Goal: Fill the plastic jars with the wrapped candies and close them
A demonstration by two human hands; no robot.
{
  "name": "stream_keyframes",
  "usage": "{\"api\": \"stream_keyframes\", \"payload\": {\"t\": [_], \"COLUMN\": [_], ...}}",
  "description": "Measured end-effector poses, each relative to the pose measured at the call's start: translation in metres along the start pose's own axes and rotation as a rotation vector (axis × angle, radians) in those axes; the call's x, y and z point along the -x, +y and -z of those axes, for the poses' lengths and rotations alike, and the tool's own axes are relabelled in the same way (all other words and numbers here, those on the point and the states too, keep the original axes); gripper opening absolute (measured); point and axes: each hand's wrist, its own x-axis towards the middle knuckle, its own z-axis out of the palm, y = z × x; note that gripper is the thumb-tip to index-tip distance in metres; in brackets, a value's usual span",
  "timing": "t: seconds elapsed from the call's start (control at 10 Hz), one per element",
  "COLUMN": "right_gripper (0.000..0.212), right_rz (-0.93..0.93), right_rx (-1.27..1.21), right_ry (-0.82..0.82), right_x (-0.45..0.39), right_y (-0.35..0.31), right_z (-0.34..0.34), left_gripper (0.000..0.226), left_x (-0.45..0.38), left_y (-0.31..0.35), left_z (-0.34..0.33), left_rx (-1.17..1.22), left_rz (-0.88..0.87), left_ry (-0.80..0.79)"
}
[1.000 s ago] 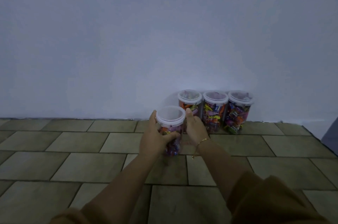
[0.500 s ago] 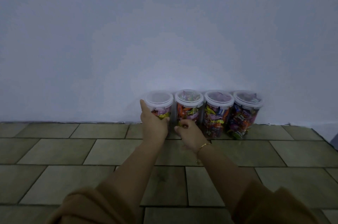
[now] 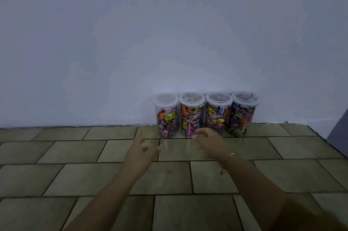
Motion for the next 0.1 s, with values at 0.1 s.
{"api": "stream_keyframes", "payload": {"t": [0.1], "right_gripper": [0.021], "right_rz": [0.112], "right_rx": [-0.024], "right_ry": [0.043], "right_x": [0.0490], "right_y": [-0.0082], "right_z": [0.0369], "left_gripper": [0.063], "left_x": [0.0804], "left_y": [-0.0164], "left_z": [0.0462], "left_rx": [0.077], "left_rz": [-0.034], "left_ry": [0.087]}}
